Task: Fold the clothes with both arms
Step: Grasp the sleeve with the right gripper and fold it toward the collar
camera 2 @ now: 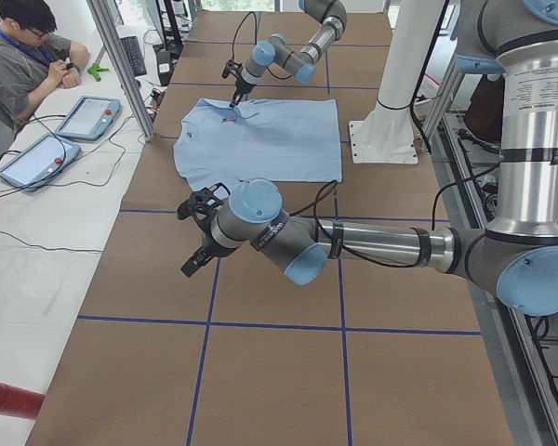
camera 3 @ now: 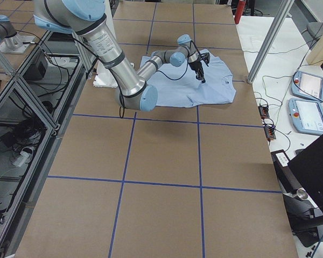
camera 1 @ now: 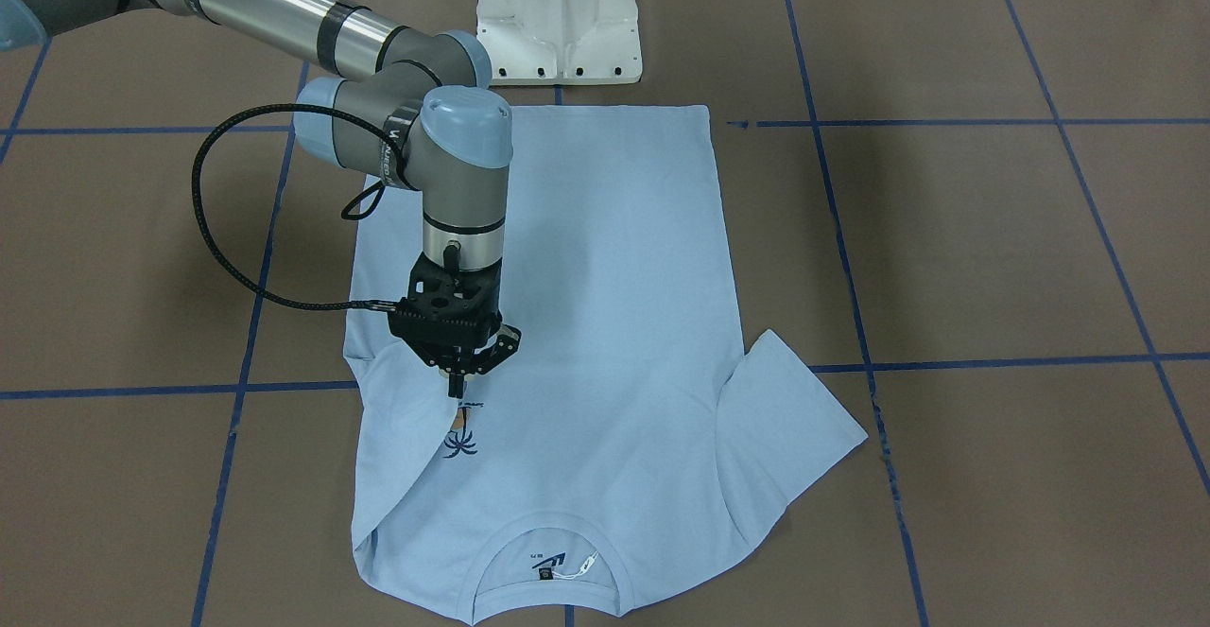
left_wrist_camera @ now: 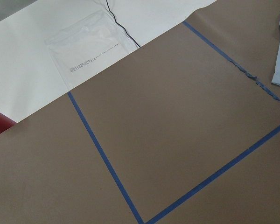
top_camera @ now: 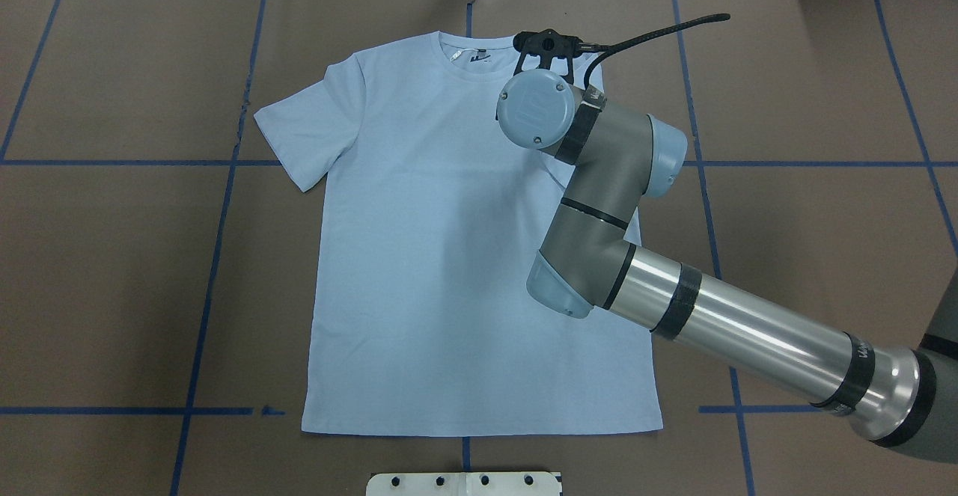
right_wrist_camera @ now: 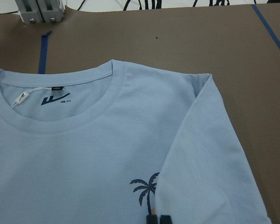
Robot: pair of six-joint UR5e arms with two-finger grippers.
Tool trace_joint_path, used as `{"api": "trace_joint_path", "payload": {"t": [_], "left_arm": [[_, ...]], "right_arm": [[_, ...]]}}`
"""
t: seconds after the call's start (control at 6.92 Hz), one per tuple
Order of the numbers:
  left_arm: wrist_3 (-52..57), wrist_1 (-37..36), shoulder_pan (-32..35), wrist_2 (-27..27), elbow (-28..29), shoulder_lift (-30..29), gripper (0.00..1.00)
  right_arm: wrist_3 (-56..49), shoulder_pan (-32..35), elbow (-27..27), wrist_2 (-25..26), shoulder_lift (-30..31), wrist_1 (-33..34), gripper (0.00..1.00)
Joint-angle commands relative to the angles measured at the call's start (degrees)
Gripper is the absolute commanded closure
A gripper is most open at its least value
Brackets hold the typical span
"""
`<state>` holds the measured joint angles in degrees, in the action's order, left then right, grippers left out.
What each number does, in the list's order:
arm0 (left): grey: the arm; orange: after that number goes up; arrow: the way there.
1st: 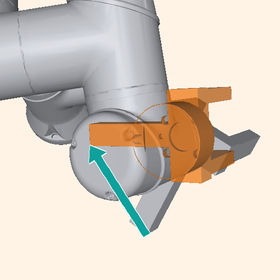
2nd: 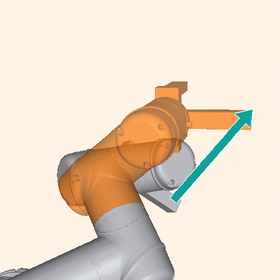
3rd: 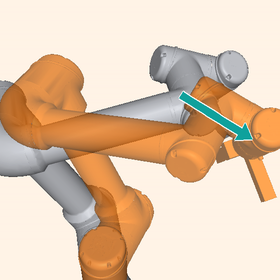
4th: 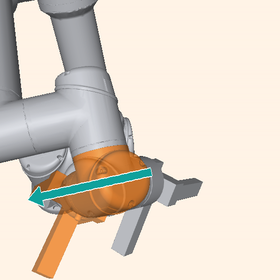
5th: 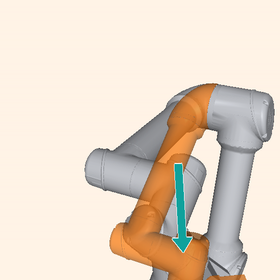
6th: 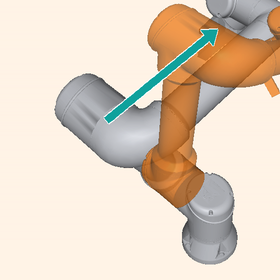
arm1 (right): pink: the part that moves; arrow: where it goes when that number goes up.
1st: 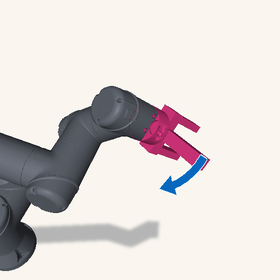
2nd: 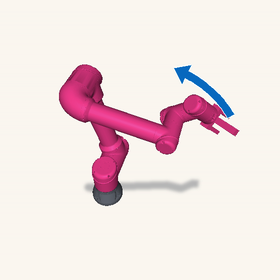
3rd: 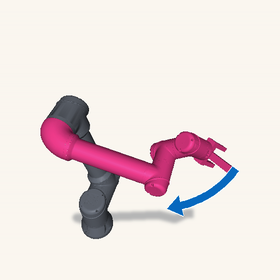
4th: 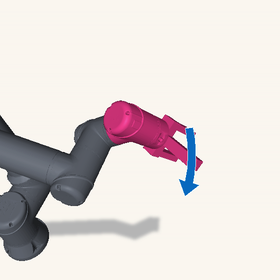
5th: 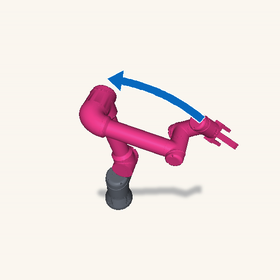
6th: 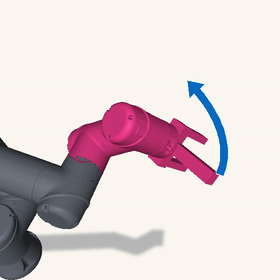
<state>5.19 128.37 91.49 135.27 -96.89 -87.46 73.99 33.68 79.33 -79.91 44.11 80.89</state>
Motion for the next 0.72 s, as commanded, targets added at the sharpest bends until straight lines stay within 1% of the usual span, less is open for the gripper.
{"api": "trace_joint_path", "payload": {"t": [0.0,0.14,0.29,0.43,0.58], "left_arm": [[-0.3,2.2,0.0,-0.1,0.3,-0.5,0.0],[-5.2,4.3,-0.2,-0.4,-0.5,-1.8,0.0],[-12.5,7.4,-2.6,-0.3,-0.4,-3.2,0.0],[-20.7,6.7,-10.2,-0.8,0.4,-7.2,0.0],[-31.6,6.8,-13.8,-5.2,2.5,-11.3,0.0]], "right_arm": [[-0.8,0.6,-0.3,-0.7,-1.5,-1.4,0.0],[-5.0,5.2,-0.2,-10.4,-2.5,-0.7,0.0],[-10.5,10.2,-0.1,-16.8,-2.5,-0.1,0.0],[-14.7,14.7,0.4,-22.1,-2.4,1.4,0.0],[-20.6,18.9,2.4,-27.3,-2.1,5.9,0.0]]}}
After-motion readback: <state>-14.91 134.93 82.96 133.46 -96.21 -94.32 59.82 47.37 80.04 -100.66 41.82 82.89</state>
